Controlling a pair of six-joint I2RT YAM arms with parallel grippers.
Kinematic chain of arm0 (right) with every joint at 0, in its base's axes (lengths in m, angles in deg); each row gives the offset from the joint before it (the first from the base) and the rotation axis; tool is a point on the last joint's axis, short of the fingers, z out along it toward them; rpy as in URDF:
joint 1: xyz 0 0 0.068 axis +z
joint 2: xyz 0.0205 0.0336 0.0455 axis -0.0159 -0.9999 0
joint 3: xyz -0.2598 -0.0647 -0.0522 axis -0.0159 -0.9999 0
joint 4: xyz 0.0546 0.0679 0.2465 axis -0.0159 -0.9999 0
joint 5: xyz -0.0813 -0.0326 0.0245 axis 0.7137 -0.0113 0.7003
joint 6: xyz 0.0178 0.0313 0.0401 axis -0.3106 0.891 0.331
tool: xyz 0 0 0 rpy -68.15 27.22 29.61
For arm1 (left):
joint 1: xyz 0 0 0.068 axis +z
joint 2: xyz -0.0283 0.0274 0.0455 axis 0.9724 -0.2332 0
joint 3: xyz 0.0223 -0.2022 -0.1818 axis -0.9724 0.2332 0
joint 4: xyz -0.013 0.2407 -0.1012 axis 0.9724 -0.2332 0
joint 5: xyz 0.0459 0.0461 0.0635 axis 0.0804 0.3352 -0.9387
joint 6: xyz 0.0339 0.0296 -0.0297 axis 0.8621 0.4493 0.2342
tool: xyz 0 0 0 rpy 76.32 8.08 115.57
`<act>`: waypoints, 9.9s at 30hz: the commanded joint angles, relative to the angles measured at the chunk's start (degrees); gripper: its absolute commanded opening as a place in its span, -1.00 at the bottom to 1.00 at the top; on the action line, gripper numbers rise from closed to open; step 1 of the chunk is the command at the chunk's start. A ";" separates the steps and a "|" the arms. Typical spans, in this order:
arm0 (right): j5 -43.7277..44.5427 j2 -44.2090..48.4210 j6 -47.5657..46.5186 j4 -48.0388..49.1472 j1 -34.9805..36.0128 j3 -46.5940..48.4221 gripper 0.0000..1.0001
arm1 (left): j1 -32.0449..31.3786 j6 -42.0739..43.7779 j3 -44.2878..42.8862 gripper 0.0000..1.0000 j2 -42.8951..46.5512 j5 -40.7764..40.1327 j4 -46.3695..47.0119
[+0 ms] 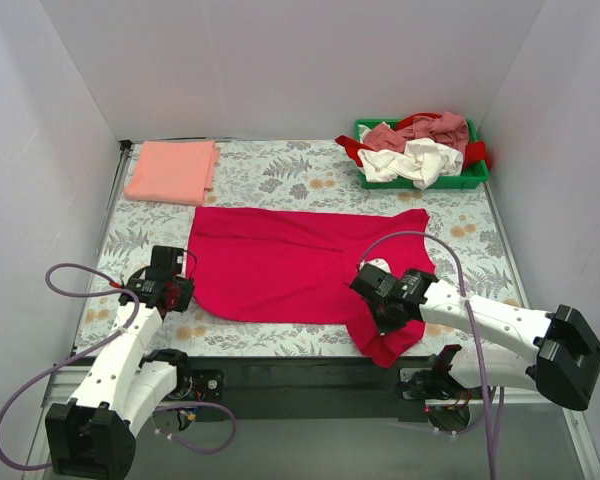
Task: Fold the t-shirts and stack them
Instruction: Fold the tshirt
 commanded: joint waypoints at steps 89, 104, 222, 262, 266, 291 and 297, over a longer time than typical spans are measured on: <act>-5.37 -31.05 -22.13 39.47 -29.24 22.91 0.97 | -0.20 16.81 -7.04 0.93 -34.39 14.97 33.96; -11.07 -33.20 -27.86 45.21 -29.68 32.51 0.97 | -0.11 16.81 -6.60 0.94 -30.97 12.69 31.50; -22.58 -81.09 -18.62 30.27 -29.41 91.65 0.97 | -47.91 8.28 -7.39 0.96 -30.53 25.88 44.52; -9.13 -61.11 -17.73 25.16 -22.91 59.83 0.97 | -45.38 4.60 -1.85 0.96 -12.42 -3.75 11.90; -10.71 -66.46 -21.69 25.08 -24.58 64.48 0.97 | -43.98 4.86 -1.15 0.96 -11.28 -3.14 11.89; -19.42 -51.02 -25.92 25.60 -26.34 67.14 0.97 | -31.23 14.70 8.33 -0.25 -13.56 16.29 21.91; -16.52 -39.34 -23.46 30.78 -23.27 52.58 0.97 | -31.23 14.79 10.53 -0.64 -16.02 19.08 25.51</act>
